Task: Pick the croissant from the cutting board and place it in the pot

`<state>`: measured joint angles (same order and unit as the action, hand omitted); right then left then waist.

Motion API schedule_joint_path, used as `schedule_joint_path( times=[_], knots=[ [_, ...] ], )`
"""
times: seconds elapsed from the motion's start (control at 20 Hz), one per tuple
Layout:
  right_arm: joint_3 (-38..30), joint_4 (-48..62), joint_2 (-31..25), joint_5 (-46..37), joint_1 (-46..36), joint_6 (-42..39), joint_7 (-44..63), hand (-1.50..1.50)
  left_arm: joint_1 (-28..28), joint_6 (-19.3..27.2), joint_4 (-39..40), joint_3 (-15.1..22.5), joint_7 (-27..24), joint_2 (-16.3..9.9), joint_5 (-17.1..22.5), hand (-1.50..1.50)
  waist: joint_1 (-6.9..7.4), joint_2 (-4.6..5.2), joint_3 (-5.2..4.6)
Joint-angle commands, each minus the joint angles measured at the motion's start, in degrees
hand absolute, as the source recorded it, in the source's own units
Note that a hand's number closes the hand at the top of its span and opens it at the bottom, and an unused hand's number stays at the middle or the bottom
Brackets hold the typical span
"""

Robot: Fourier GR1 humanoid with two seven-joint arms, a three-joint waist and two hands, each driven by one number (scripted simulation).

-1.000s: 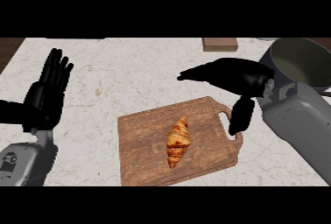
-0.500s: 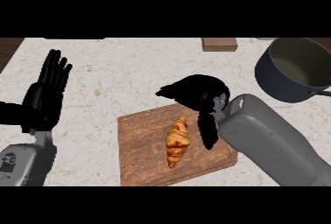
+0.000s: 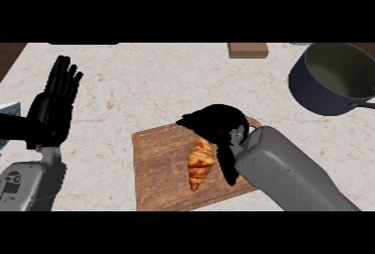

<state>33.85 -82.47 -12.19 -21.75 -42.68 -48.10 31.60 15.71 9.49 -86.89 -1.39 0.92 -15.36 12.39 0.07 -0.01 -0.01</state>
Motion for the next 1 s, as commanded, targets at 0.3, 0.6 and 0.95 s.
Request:
schedule_joint_path(
  times=[0.3, 0.6, 0.95],
  knots=[
    [-2.3, 2.5, 3.9, -9.6, 1.2, 0.5, -9.3, -1.50, 0.4, 0.4, -2.6, -0.5, 3.3, 1.0, -2.9, 0.00, 0.18, 0.02, 0.01],
    [-0.8, 8.6, 5.6, -16.9, 0.1, 1.6, -8.8, -1.50, 1.8, 0.6, -0.5, -0.8, 2.8, 2.5, -3.7, 0.00, 0.24, 0.11, 0.01],
    [2.3, 10.0, 5.5, -24.6, 9.0, 8.7, -14.5, -1.50, 2.3, -0.6, -1.5, -0.9, 3.8, 3.2, -4.4, 0.00, 0.08, 0.08, 0.02]
  ],
)
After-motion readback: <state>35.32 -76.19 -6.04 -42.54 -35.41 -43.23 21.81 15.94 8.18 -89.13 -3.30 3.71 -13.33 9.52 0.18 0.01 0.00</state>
